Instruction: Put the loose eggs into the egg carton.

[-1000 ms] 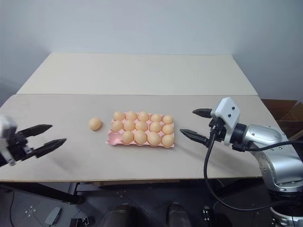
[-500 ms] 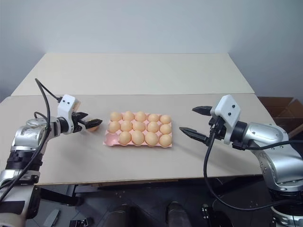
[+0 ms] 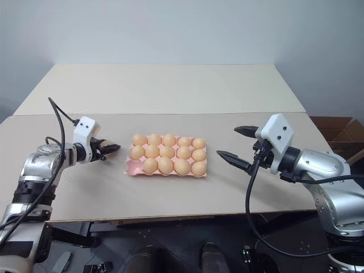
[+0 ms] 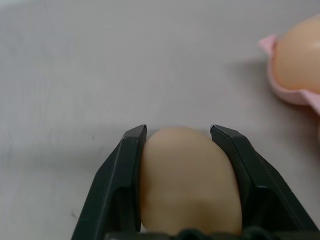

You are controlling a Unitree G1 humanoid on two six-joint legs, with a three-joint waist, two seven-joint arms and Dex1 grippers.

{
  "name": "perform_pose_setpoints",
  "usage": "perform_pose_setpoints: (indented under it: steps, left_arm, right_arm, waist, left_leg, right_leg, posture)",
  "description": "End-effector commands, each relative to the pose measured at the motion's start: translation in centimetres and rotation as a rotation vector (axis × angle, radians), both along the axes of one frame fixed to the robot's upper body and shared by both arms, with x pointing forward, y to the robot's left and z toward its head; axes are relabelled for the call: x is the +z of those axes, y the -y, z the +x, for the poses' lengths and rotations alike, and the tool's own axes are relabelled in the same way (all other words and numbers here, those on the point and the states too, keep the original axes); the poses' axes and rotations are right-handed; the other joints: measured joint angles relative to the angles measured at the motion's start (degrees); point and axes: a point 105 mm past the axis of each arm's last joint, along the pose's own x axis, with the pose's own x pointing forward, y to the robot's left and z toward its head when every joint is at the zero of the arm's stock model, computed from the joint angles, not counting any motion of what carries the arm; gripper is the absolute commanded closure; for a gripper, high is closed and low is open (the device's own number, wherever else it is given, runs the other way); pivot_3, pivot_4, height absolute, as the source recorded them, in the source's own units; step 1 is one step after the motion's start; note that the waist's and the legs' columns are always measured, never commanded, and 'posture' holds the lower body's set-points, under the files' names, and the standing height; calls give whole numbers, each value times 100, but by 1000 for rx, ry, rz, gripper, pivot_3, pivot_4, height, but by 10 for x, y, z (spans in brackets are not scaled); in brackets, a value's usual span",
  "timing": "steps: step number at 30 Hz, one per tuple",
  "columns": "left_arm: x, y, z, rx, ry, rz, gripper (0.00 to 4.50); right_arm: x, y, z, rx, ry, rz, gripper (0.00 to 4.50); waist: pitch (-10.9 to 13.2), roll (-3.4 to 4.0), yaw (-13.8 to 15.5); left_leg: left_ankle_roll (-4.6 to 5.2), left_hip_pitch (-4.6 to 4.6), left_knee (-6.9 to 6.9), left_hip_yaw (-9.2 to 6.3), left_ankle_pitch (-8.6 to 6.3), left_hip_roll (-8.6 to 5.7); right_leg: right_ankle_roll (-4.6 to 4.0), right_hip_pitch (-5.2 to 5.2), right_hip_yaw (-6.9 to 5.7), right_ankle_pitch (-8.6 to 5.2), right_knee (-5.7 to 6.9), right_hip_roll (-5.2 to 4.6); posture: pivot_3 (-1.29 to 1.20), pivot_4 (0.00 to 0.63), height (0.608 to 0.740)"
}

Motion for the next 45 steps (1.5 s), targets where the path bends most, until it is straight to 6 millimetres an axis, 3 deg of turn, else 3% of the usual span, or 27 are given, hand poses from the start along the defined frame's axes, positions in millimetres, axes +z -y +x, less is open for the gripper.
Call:
perform_pose_setpoints:
  steps: [1, 4, 7, 10, 14, 21, 22, 23, 25, 30, 35, 39, 45]
  left_arm:
    - [55, 19, -19, -243, 192, -55, 2707]
    - [57, 46, -40, -452, 177, -82, 2707]
    - [44, 68, -56, -590, 131, -113, 2707]
    - [27, 79, -58, -593, 93, -113, 2707]
    - [7, 77, -54, -555, 60, -42, 2707]
    - [18, 81, -63, -613, 63, -129, 410]
    - [23, 79, -64, -612, 77, -138, 73]
    - [29, 76, -65, -607, 89, -143, 13]
    - [41, 66, -68, -590, 119, -148, 13]
    - [68, 22, -82, -491, 207, -64, 13]
    - [66, -17, -108, -476, 196, -27, 13]
    - [66, -34, -130, -466, 203, -35, 13]
    - [50, -40, -148, -418, 165, -51, 13]
  right_arm:
    - [15, 2, -3, -11, 59, 8, 0]
    - [14, 2, -4, -10, 56, 16, 0]
    - [11, 0, -7, -6, 56, 14, 0]
    - [12, -1, -10, -7, 56, 30, 0]
    - [13, 0, -10, -20, 56, 31, 0]
    - [14, 2, -11, -36, 53, 30, 0]
    - [14, 2, -10, -37, 52, 31, 0]
    - [14, 2, -10, -37, 51, 31, 0]
    - [14, 2, -9, -36, 50, 31, 0]
    - [13, 6, -8, -25, 41, 24, 0]
    - [9, 16, -5, 17, 16, 1, 0]
    - [3, 22, -4, 39, -9, -2, 0]
    - [-5, 23, -8, 53, -31, -11, 0]
  waist:
    - [0, 0, 4]
    - [-1, 2, 31]
    - [-2, 3, 63]
    - [-2, 3, 67]
    - [-1, 2, 55]
    - [-1, 2, 53]
    - [-1, 2, 53]
    - [-1, 2, 52]
    - [-1, 2, 37]
    - [-1, 2, -43]
    - [-1, 3, -55]
    - [-1, 3, -20]
    - [-1, 4, -3]
  left_leg:
    - [0, 0, 0, 0, 0, 0]
    - [0, 1, 0, 1, 0, -1]
    - [0, 4, 1, 4, 0, -3]
    - [0, 3, 4, 3, 0, -2]
    - [0, 3, 7, 0, 0, -1]
    - [1, 2, 6, 1, 0, -1]
    - [1, 2, 6, 1, 0, -1]
    - [1, 2, 6, 1, 0, -1]
    - [1, 2, 6, 1, 0, 1]
    - [1, 4, 3, 1, -1, 5]
    - [1, 9, 1, 7, -1, 6]
    - [1, 7, 1, 6, -1, 8]
    - [1, 9, -1, 10, -2, 10]
  right_leg:
    - [0, 0, 0, 0, 0, -1]
    - [0, 3, 0, 0, 0, -3]
    - [0, 7, 3, -1, -2, -5]
    - [1, 5, 2, -1, 0, -2]
    - [1, 4, 3, 0, 0, 2]
    - [1, 4, 4, -1, -2, 1]
    - [1, 4, 4, -1, -2, 0]
    - [1, 4, 4, -1, -2, 0]
    - [1, 3, 4, -1, -1, 1]
    - [1, 2, 5, -2, -2, 2]
    - [-1, 2, 5, -4, -2, -1]
    - [-10, 1, -1, -9, -2, -2]
    - [-11, 0, 1, -10, -2, -4]
  posture:
    - [0, 150, 740]
    - [0, 150, 740]
    - [0, 150, 740]
    - [0, 150, 740]
    - [0, 150, 740]
    - [0, 150, 740]
    - [0, 150, 740]
    - [0, 150, 740]
    - [0, 150, 740]
    - [0, 150, 740]
    - [0, 150, 740]
    - [0, 150, 740]
    - [0, 150, 740]
